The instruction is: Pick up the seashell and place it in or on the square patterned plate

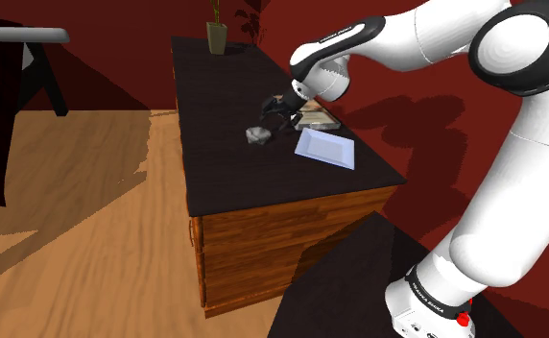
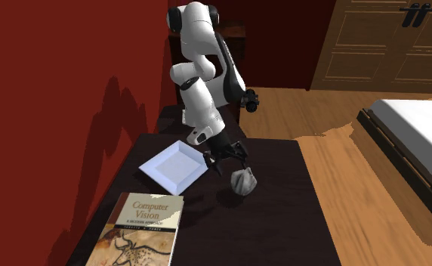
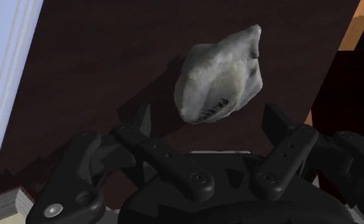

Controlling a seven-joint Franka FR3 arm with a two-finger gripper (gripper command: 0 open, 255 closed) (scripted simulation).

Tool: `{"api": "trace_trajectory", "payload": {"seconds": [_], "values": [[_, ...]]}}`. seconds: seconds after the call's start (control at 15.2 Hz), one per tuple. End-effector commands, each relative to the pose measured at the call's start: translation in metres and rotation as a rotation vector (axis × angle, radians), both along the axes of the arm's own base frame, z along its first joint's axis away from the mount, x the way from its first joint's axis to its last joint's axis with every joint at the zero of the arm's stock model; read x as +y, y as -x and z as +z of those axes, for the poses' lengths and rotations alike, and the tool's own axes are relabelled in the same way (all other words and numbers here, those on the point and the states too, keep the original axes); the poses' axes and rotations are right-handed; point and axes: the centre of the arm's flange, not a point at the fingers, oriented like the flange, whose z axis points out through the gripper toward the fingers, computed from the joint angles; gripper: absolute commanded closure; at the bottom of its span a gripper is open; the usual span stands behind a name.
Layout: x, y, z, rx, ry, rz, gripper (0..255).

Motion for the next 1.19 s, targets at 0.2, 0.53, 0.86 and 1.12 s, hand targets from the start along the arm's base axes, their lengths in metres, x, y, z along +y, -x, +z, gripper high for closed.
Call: {"api": "trace_trajectory", "payload": {"seconds": [0.2, 0.53, 0.86, 1.12], "values": [[0.009, -0.012, -0.024, -0.001, -0.006, -0.004, 0], [0.009, -0.012, -0.024, -0.001, -0.006, -0.004, 0], [0.009, -0.012, -0.024, -0.001, -0.006, -0.004, 255], [0.009, -0.013, -0.023, -0.001, -0.006, -0.004, 255]]}}
